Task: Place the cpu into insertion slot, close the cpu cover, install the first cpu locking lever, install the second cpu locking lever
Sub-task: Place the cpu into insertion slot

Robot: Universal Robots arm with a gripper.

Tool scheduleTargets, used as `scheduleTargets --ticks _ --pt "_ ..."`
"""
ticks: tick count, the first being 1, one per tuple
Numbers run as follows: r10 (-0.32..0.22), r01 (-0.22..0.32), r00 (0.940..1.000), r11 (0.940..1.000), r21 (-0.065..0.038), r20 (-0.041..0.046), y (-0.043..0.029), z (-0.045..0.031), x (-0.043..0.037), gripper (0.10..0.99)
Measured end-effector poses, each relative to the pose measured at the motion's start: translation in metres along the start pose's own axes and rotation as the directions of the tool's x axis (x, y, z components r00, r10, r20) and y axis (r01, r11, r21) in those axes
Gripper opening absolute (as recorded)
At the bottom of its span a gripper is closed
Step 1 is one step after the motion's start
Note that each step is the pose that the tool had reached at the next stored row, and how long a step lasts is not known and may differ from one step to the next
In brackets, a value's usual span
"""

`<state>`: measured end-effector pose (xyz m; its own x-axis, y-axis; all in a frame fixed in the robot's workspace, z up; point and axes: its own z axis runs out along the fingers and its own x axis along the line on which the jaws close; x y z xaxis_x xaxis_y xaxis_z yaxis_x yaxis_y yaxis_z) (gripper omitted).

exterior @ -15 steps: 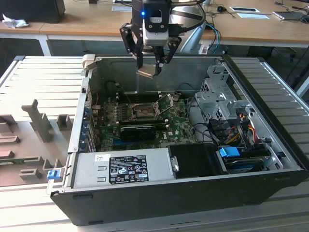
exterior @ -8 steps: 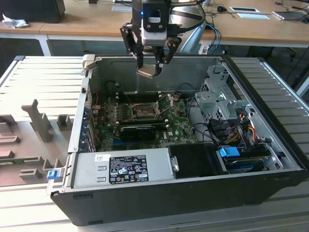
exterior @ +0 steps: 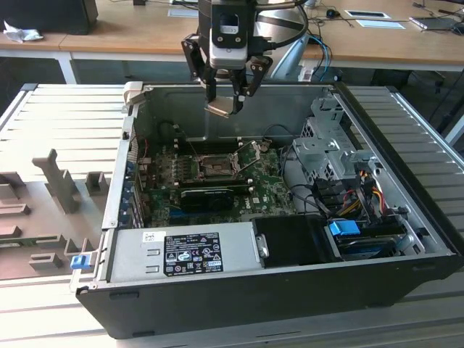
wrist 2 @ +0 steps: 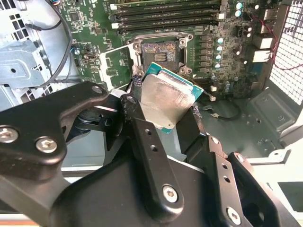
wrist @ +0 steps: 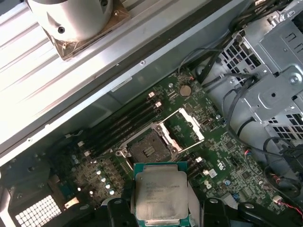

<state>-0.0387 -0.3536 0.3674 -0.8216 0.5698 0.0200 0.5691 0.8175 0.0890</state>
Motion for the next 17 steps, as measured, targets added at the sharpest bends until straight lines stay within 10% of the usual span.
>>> scheduleTargets --ticks 17 --pt "0.085 -0.085 0.9964 0.9964 -0.002 0.0075 0.0 0.0001 0.0 0.533"
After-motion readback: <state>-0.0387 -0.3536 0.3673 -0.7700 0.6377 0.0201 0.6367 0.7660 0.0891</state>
